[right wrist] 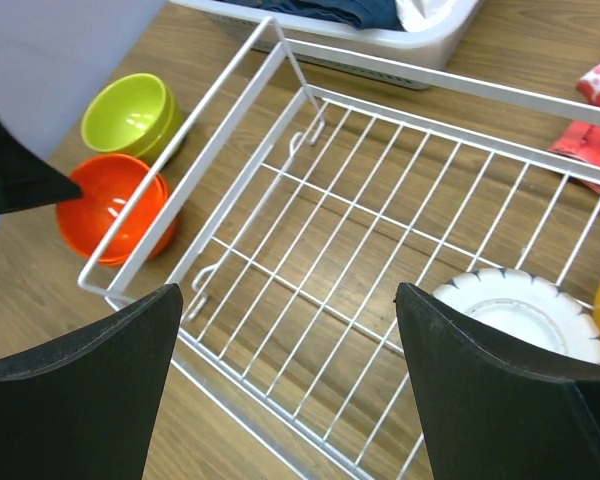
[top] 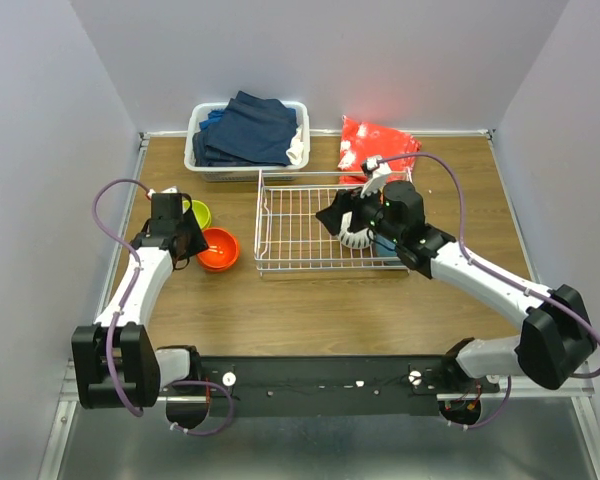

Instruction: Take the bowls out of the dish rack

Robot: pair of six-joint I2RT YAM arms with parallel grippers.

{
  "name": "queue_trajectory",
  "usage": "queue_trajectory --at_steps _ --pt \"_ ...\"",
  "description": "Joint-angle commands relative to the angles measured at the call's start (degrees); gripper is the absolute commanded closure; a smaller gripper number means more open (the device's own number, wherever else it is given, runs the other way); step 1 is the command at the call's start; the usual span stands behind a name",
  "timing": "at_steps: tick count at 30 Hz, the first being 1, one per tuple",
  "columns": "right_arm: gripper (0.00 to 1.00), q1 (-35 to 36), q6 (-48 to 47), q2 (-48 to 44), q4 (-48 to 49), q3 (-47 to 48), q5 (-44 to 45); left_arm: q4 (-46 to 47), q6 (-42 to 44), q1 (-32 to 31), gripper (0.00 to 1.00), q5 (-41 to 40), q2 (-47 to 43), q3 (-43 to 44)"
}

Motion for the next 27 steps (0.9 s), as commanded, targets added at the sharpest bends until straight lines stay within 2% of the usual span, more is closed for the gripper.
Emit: queue_trajectory --at_steps 1,9,13,21,24,27 --pt "0.05 0.3 -2.9 2.0 -8.5 3.3 5.3 1.3 0.8 0.3 0.51 -0.9 -3.6 -0.8" --pt "0.05 0.3 -2.7 3.5 -11.1 2.9 5.9 2.6 0.5 0.3 0.61 1.9 -4.1 -1.2" --pt "0.05 0.3 -2.7 4.2 -10.8 2.9 5.9 2.5 0.5 0.3 0.70 1.8 -2.5 -0.8" --pt "0.05 0.3 -3.8 5.0 -10.8 2.7 6.0 1.9 0.6 1.1 0.79 0.8 -0.1 -0.5" --pt "0.05 0.3 -4.0 5.0 -10.8 2.4 6.2 1.6 0.7 1.3 0.88 0.0 0.8 -0.4" --pt "0.06 0.3 -4.3 4.9 -10.8 2.1 6.3 1.5 0.7 1.6 0.90 0.3 1.9 -0.2"
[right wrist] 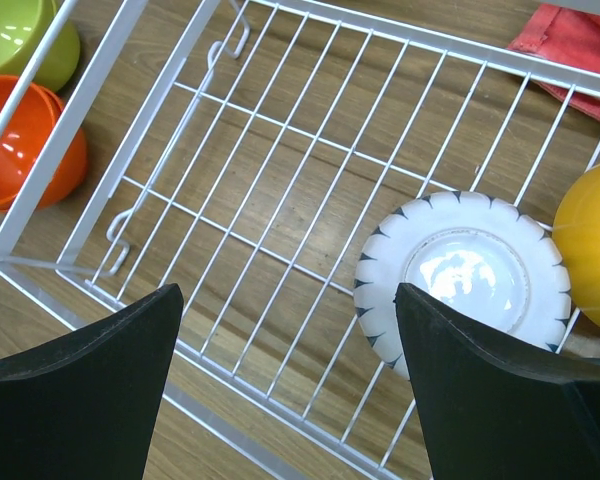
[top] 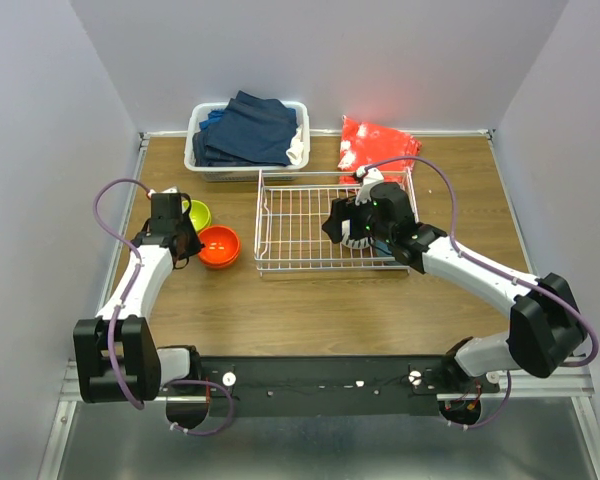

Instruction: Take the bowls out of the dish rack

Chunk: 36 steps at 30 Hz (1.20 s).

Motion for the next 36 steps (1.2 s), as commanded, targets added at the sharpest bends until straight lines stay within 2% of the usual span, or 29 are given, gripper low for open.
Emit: queue_trajectory --at_steps 1,6,13,24,25,27,29,36 --pt "0.06 0.3 -1.1 0.5 -1.2 0.3 1.7 -0.2 0.3 0.8 0.91 0.0 1.8 0.2" --pt "0.06 0.3 -1.3 0.2 -1.1 -0.2 1.7 -0.2 0.2 0.9 0.90 0.2 1.6 0.2" --pt "0.06 0.3 -1.7 0.9 -3.9 1.6 3.2 0.2 0.1 0.8 0.61 0.1 -2.4 -0.2" --pt "0.06 0.3 -0.4 7.2 -12.6 7.0 5.0 0.8 1.5 0.5 0.42 -0.3 -12.2 -0.8" --pt "0.06 0.3 -0.3 7.6 -12.5 7.2 5.1 0.6 1.8 -0.3 0.36 -0.5 -12.6 -0.6" --pt "0.06 0.3 0.2 8.9 -12.4 8.0 5.3 0.3 2.7 -1.2 0.34 -0.8 -13.0 -0.3" --pt "0.06 0.3 0.5 10.0 -12.3 8.7 5.5 0.1 2.9 -2.1 0.27 -1.5 -13.2 -0.3" --pt "0.06 0.4 0.3 16.5 -10.6 12.6 3.0 -0.4 3.7 -4.2 0.25 -3.1 -14.1 -0.2"
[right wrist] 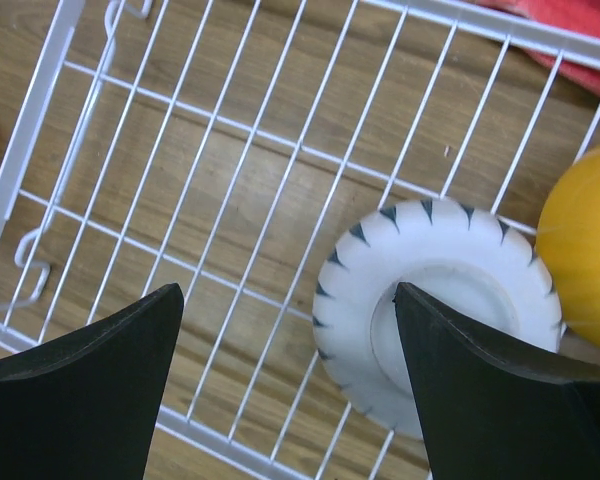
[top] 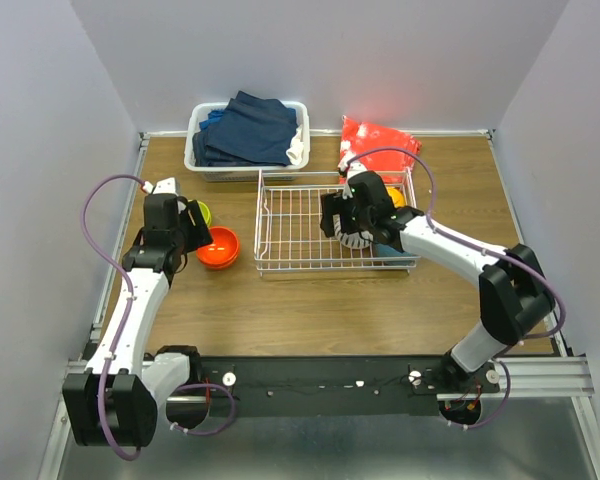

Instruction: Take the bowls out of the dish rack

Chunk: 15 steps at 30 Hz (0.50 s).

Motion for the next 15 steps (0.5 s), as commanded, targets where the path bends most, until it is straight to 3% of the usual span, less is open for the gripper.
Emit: queue_trajectory --at_steps 1,15 --pt "0.06 0.3 0.7 5.9 -0.7 3.4 -1.1 -0.6 1.4 -1.0 0.25 -2.3 -1.7 -0.1" --pt "0.06 0.3 -2.3 17.8 4.0 15.7 4.9 -0.5 1.7 -1.8 0.25 -2.6 -2.4 -0.4"
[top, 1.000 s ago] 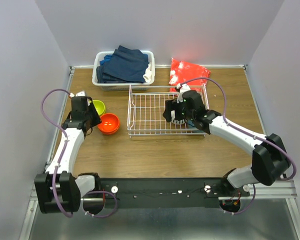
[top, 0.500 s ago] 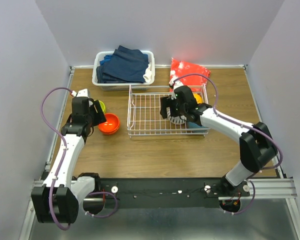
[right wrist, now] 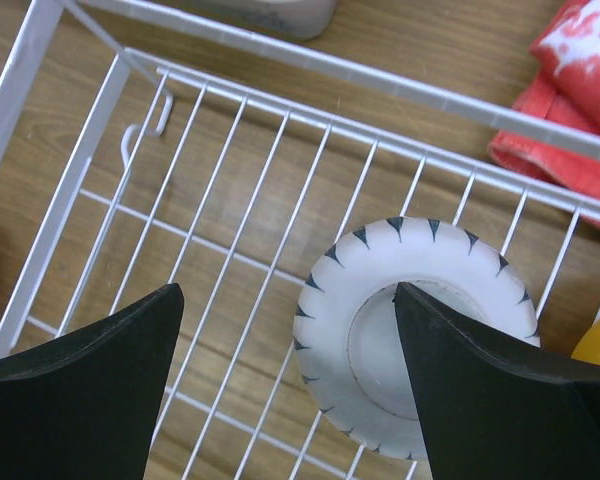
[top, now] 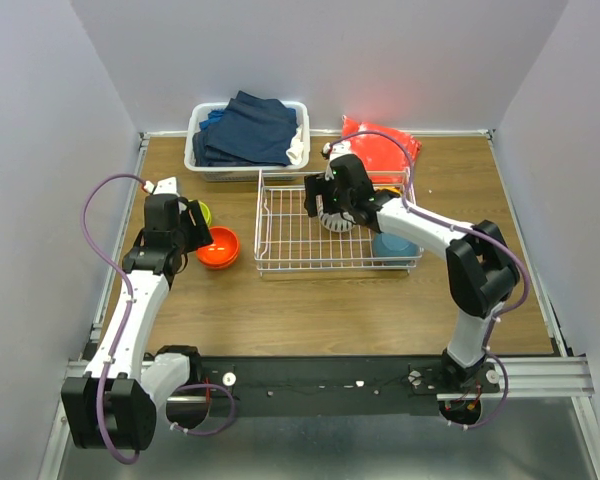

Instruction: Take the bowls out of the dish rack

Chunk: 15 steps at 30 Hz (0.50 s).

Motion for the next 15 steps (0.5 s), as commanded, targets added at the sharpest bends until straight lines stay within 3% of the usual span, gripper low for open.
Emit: queue_trajectory --at_steps 1,7,15 --pt "0.06 0.2 -2.1 5.8 0.2 3.7 4.3 -0.4 0.8 -0.7 0.25 -1.3 -1.6 -0.4" --pt "0.06 0.2 -5.4 8.7 -0.8 8.4 6.0 -0.4 0.9 -1.1 0.25 -1.6 -1.9 -0.4" --pt "0.07 0.6 -13.2 0.7 -5.0 5.3 2.7 -0.3 1.0 -1.6 0.25 -1.3 -2.1 -0.4"
